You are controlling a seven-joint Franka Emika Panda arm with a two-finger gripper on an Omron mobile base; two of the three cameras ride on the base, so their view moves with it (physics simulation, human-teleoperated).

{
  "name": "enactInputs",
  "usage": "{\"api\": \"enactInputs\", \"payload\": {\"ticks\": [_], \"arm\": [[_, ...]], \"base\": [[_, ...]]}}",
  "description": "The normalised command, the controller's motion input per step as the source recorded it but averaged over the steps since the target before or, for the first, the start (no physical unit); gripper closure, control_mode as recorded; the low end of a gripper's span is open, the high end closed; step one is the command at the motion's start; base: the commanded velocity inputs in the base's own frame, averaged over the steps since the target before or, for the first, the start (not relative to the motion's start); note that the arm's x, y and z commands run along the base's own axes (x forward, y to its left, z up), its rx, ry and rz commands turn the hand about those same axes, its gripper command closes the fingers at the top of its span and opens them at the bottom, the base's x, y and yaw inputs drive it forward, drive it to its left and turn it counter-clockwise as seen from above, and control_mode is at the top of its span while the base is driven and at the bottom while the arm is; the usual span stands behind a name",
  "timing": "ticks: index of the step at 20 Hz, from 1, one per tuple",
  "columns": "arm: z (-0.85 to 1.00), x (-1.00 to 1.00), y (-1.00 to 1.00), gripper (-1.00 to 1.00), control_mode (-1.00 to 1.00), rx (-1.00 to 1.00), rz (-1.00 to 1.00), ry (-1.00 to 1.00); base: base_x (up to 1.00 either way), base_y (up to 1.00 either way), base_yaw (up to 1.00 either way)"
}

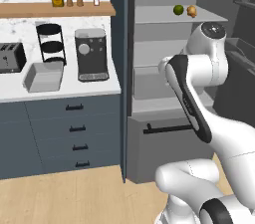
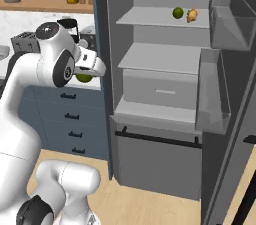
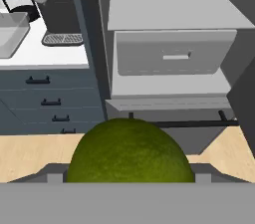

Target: Place one lime and one chicken drumstick in each tupperware on the nearby counter, to pack two identical lunches.

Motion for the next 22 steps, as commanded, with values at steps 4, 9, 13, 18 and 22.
{"api": "enactInputs", "payload": {"ticks": [4, 9, 13, 18, 22], "arm": [[0.0, 0.0, 0.0, 1.0, 1.0, 0.0, 0.0, 0.0], [0.0, 0.0, 0.0, 1.0, 1.0, 0.0, 0.0, 0.0], [0.0, 0.0, 0.0, 1.0, 1.0, 0.0, 0.0, 0.0], [0.0, 0.0, 0.0, 1.0, 1.0, 0.0, 0.0, 0.0], [0.0, 0.0, 0.0, 1.0, 1.0, 0.0, 0.0, 0.0]], "base": [[0.22, 1.0, 0.11], [0.77, 1.0, 0.05], [0.98, 1.0, 0.0], [0.99, 1.0, -0.05], [0.79, 1.0, -0.22]]}}
